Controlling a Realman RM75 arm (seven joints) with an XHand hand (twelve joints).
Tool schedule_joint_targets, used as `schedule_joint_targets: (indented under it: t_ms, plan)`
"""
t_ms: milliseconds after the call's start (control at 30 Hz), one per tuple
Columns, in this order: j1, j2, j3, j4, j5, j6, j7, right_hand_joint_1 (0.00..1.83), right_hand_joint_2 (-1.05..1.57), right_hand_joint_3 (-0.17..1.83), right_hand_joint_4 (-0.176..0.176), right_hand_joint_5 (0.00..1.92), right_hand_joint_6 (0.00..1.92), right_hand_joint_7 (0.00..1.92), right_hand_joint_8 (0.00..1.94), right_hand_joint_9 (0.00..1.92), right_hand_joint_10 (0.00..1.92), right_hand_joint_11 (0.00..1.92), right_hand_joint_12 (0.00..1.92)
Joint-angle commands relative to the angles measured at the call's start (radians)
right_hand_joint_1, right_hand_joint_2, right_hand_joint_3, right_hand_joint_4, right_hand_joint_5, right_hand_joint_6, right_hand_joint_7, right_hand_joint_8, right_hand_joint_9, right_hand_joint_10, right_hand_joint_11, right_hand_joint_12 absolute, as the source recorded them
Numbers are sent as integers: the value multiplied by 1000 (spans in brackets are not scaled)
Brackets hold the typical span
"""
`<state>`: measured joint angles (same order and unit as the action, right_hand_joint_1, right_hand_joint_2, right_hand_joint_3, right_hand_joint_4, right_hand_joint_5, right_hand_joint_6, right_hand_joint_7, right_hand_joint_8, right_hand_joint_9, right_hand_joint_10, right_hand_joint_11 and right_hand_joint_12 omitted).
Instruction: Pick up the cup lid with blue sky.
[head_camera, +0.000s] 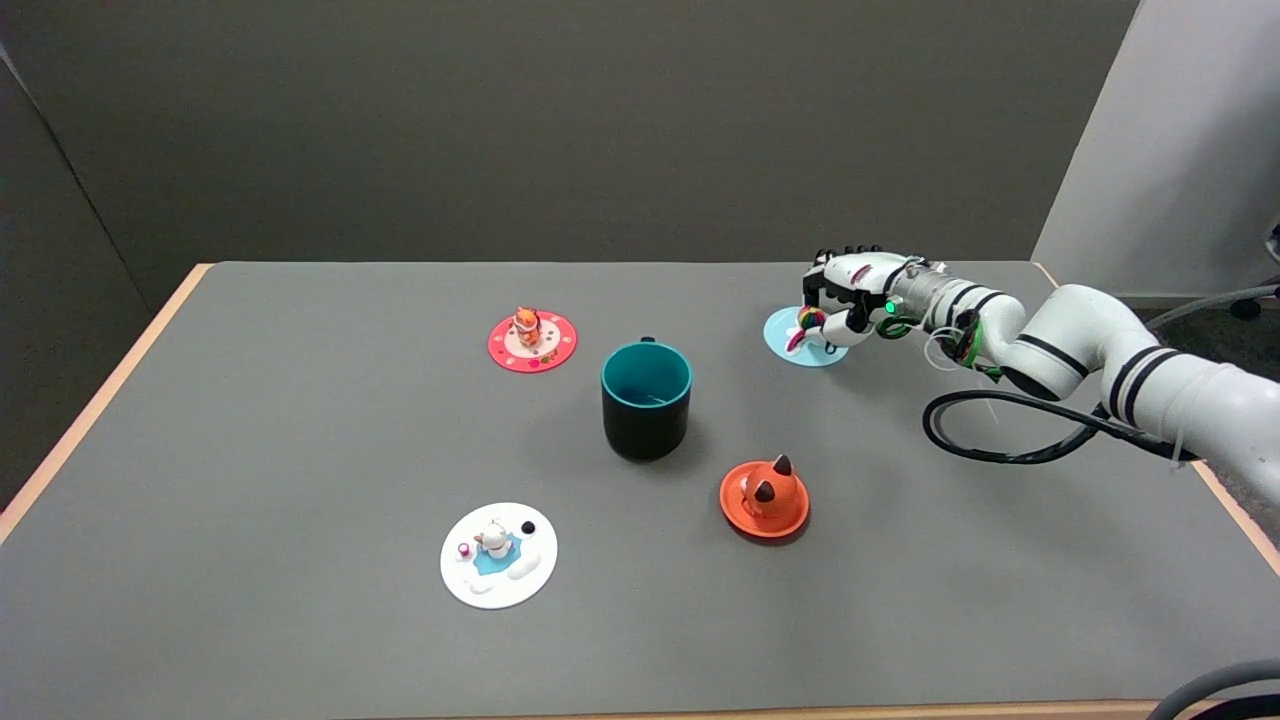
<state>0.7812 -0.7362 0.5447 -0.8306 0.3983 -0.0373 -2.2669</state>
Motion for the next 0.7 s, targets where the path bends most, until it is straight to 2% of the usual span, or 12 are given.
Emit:
schedule_joint_targets:
  t_ms: [33, 400, 700]
  plan:
    - [6, 0, 4, 0, 1, -2, -4, 846, 1290, 217, 2, 508, 1693, 108, 968, 157, 1135, 393, 685]
    - [6, 9, 29, -44, 1, 19, -4, 883, 1261, 200, 9, 561, 1617, 199, 1055, 186, 1216, 383, 899]
    - [10, 28, 43, -95, 1, 55, 2, 906, 1245, 195, 5, 589, 1577, 234, 1105, 204, 1246, 377, 978]
